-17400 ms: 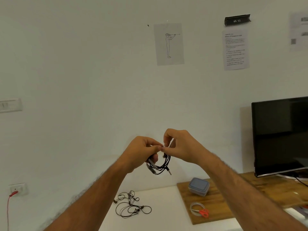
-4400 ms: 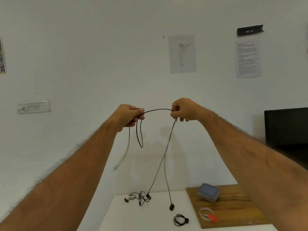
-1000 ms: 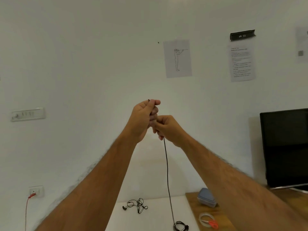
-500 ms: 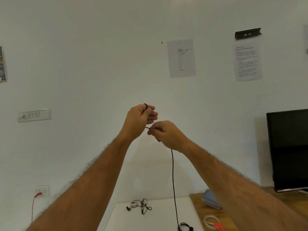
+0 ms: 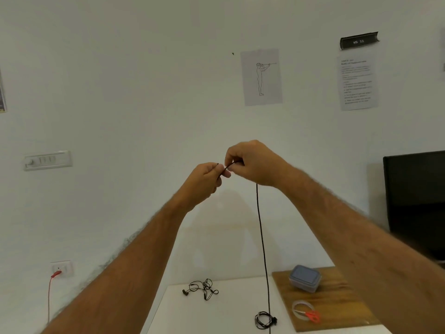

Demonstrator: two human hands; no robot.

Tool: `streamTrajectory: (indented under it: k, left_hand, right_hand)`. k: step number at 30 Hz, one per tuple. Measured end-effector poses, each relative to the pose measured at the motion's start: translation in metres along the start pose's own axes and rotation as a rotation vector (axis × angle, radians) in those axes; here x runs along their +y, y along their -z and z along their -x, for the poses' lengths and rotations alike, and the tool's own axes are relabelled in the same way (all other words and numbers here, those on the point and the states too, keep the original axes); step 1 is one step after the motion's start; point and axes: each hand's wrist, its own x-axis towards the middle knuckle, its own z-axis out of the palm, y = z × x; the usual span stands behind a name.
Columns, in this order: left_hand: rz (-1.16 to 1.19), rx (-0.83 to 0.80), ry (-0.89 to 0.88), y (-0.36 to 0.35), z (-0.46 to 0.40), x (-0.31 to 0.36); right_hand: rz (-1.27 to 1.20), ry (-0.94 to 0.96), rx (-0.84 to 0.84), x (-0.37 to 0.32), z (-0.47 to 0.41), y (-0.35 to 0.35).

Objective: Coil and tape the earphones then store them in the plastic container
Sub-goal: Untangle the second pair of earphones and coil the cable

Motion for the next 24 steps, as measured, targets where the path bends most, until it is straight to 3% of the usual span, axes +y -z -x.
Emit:
streamTrajectory:
  k: [4,11,19,24]
  left_hand:
    - [0.227,-0.072,0.063,-0.001,0.01,0.001]
    - [0.381,-0.172,0.072,-0.012,0.022,0.009]
    - [0.526,-0.194,0.004,-0.019,0.024,0.021]
    - [0.597,-0.124,-0.009,-0.023,0.02,0.021]
  right_hand:
    - [-0.172,-0.072,0.016,0.006,-0.002,0.015]
    - [-0.435,-0.127,0.033,0.016,-0.003,0.009]
    - [-0.906,-0.298,0.071,0.026,0.022,-0.039]
    - [-0.977,-0.373,0.047,0.01,0.037,-0.065]
